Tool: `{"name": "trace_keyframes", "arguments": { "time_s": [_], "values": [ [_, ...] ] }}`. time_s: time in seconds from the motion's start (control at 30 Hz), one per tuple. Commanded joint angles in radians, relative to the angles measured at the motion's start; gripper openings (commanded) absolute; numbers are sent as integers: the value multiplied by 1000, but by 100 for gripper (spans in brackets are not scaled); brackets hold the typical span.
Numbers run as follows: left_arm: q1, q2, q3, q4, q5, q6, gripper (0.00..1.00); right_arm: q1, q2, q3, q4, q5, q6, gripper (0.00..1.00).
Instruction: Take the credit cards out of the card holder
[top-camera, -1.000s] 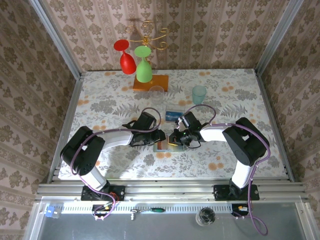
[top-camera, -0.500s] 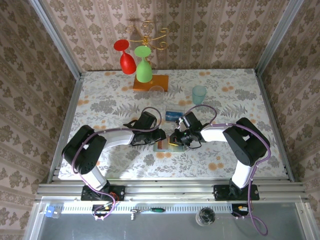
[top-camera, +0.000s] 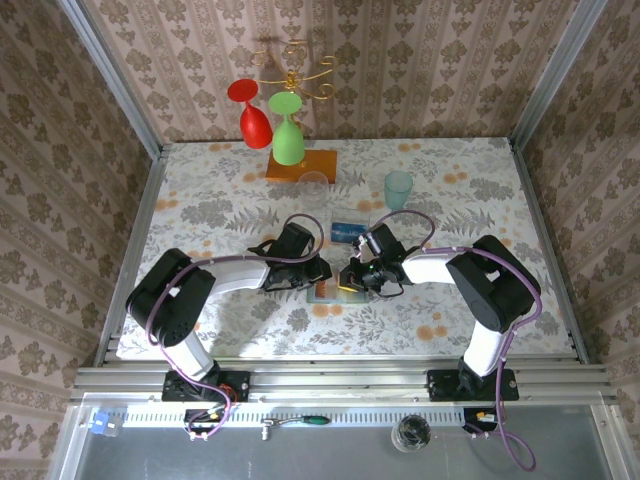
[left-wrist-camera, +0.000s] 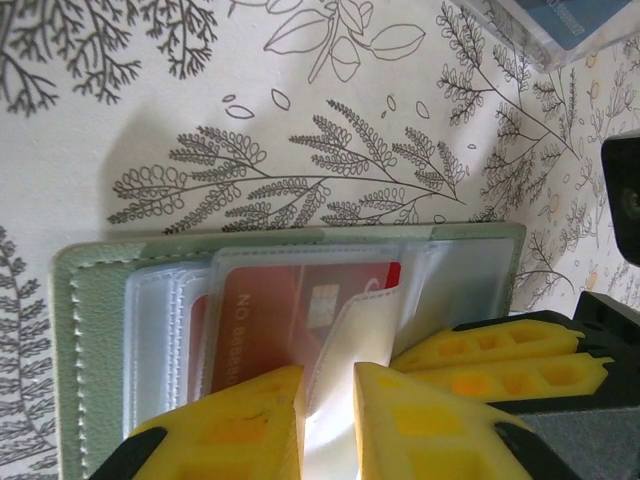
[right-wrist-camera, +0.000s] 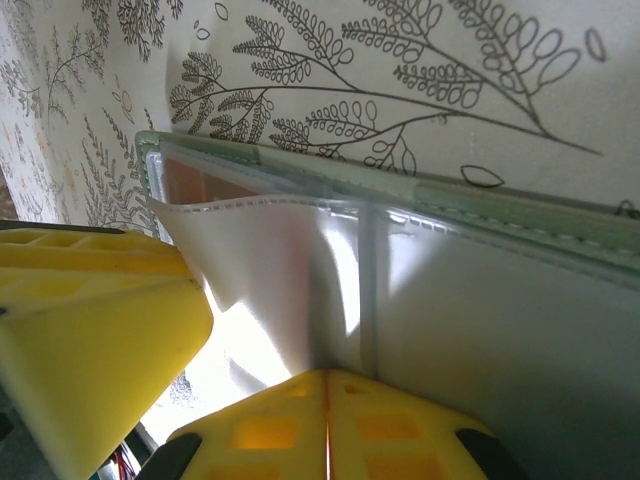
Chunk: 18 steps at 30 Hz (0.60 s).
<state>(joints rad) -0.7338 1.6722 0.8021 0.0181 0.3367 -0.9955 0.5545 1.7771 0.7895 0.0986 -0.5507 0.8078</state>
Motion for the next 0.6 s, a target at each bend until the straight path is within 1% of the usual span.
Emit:
{"name": "trace_keyframes", "arguments": {
  "time_s": [0.0, 0.23, 0.43, 0.57],
  "values": [
    [-13, -3, 9, 28, 27, -12, 18, -5, -13, -23, -39, 18, 3, 8],
    [-13, -26, -5, 54, 34, -15, 17, -5, -16, -20, -41, 18, 4, 8],
    [-14, -29, -27, 102, 52, -32, 23, -6, -24, -22, -41, 18, 7, 9],
    [-18, -41, -34, 94, 53, -34, 23, -5, -52, -22, -42, 24, 10, 9]
  ]
}}
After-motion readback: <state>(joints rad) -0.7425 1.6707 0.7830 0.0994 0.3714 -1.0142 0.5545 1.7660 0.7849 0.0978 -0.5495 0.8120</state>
